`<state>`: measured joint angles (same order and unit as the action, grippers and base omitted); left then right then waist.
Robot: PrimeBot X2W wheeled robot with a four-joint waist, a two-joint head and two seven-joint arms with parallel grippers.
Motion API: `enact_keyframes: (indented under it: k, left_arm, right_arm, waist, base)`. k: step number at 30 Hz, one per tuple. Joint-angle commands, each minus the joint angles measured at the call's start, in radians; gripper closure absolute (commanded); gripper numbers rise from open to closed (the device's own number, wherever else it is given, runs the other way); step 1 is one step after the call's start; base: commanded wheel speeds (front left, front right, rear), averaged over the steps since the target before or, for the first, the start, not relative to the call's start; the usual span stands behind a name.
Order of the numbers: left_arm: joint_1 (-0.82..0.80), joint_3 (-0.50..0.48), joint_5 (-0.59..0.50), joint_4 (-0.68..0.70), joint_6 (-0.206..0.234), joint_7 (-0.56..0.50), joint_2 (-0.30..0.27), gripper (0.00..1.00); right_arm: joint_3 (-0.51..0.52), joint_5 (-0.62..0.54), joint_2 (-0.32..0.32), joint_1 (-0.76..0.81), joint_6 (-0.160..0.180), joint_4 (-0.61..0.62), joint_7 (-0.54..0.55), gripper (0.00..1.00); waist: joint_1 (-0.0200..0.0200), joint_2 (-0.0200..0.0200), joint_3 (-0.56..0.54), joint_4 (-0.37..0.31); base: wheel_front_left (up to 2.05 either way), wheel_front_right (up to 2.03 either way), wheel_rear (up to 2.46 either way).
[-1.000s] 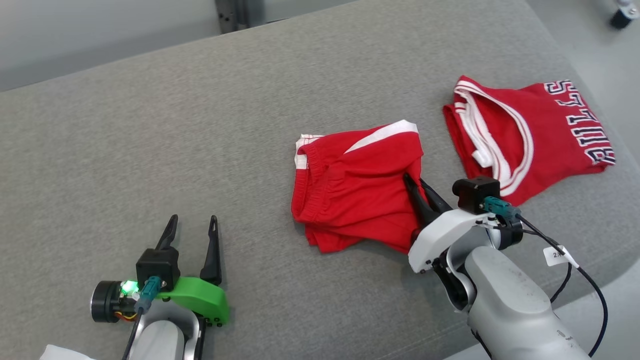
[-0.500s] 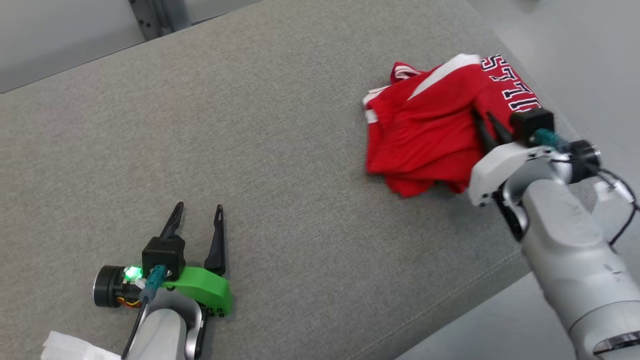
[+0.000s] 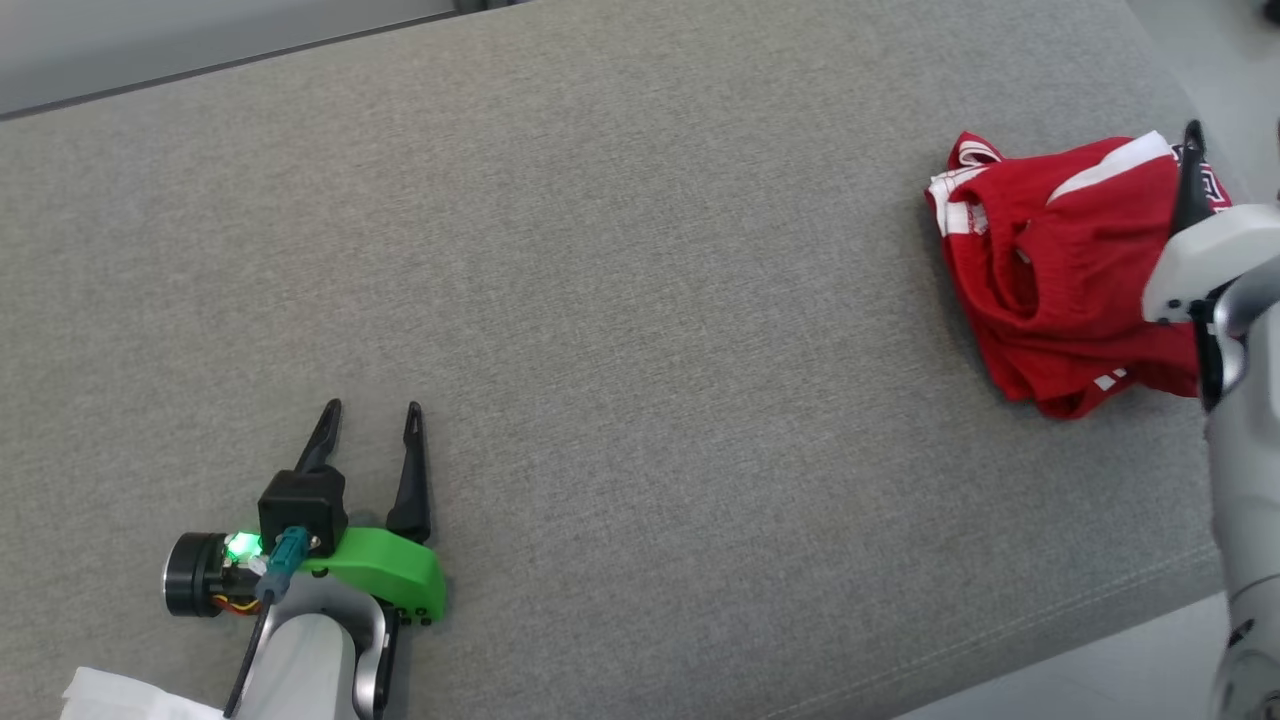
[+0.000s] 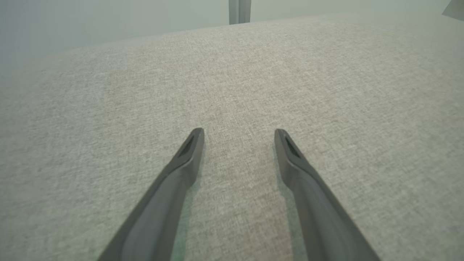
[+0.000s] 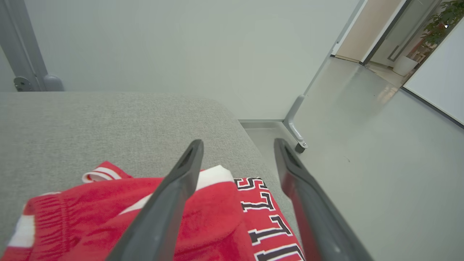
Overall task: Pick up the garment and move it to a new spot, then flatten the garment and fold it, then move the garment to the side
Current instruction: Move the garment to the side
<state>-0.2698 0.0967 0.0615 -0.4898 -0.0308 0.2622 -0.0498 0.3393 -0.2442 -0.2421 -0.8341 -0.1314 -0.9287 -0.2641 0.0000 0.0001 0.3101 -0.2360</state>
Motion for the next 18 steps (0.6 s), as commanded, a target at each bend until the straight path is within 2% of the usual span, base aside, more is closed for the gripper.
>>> enact_keyframes:
  k: [1,5,8,13,18]
  left_arm:
    - [0.004,-0.008,0.010,0.008,0.007,0.003,-0.005,0.00]
    - [0.019,-0.020,0.019,0.022,0.015,0.003,-0.004,0.00]
    - [0.026,-0.026,0.027,0.028,0.020,0.003,-0.004,0.00]
    - [0.039,-0.020,0.055,0.039,0.037,0.003,-0.004,0.00]
    - [0.061,-0.022,0.084,0.049,0.060,0.003,-0.003,0.00]
  right_arm:
    - [0.008,-0.014,0.045,0.023,0.002,0.040,0.000,0.00]
    - [-0.014,-0.008,0.135,0.065,0.002,0.195,0.000,0.00]
    - [-0.090,0.045,0.177,0.117,0.002,0.287,0.000,0.00]
    - [-0.202,0.157,0.186,0.220,0.002,0.385,0.000,0.00]
    - [-0.314,0.271,0.189,0.331,0.002,0.428,0.000,0.00]
  waist:
    - [0.0000,-0.0001,-0.005,0.036]
    - [0.0000,-0.0001,-0.029,0.056]
    - [0.0000,-0.0001,-0.047,0.078]
    - [0.0000,-0.0001,-0.085,0.134]
    - [0.0000,-0.0001,-0.120,0.200]
  base:
    - [0.00,0.00,0.00]
    - [0.00,0.00,0.00]
    - [0.00,0.00,0.00]
    - [0.00,0.00,0.00]
    - [0.00,0.00,0.00]
